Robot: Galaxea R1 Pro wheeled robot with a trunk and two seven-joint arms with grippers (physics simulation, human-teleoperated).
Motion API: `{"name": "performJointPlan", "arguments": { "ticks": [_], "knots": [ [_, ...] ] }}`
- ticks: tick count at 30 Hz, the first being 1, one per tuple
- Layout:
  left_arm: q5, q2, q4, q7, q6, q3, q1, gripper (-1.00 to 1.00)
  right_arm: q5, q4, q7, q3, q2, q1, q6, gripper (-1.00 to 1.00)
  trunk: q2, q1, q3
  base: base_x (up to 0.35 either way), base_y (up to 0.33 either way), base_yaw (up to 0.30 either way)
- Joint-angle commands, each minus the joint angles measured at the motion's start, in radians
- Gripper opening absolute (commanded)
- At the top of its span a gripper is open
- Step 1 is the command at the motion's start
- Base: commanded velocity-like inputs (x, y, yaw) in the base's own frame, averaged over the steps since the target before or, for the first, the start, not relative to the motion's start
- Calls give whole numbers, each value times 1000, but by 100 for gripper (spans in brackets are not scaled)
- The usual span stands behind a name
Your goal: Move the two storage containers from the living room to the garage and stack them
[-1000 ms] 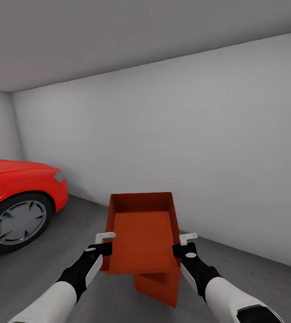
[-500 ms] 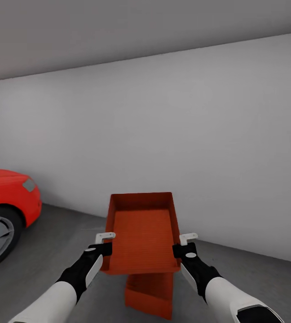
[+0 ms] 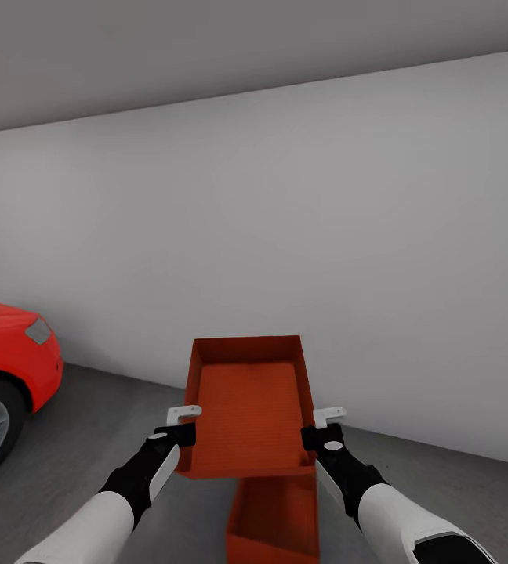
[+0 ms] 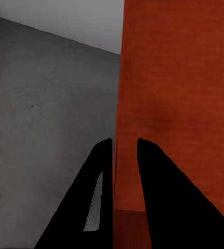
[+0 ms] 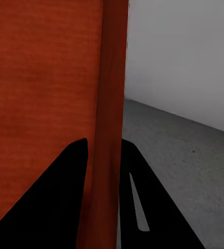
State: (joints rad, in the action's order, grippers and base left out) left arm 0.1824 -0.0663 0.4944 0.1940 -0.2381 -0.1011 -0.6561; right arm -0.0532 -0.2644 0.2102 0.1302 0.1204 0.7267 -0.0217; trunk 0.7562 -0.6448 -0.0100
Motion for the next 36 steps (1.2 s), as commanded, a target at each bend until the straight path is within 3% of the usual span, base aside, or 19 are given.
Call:
{"name": "performJointPlan", "arguments": {
  "ticks": [1,12,23,36],
  "knots": [
    [-9,2,29,15,-3,4,-1,-100,-2,4,31,-18,-1,0,2,-100,1,-1,-1,301,219,0],
    [-9,2,29,15,-2,4,-1,-100,-3,4,33,-18,-1,0,4,-100,1,-1,-1,301,219,-10],
    [-10,2,30,15,0,4,-1,-100,0,5,50,-18,1,0,5,-100,1,-1,-1,287,202,-210],
    [-10,2,30,15,0,4,-2,-100,0,5,49,-18,1,0,5,-100,1,-1,-1,22,15,-244]
  ]
}}
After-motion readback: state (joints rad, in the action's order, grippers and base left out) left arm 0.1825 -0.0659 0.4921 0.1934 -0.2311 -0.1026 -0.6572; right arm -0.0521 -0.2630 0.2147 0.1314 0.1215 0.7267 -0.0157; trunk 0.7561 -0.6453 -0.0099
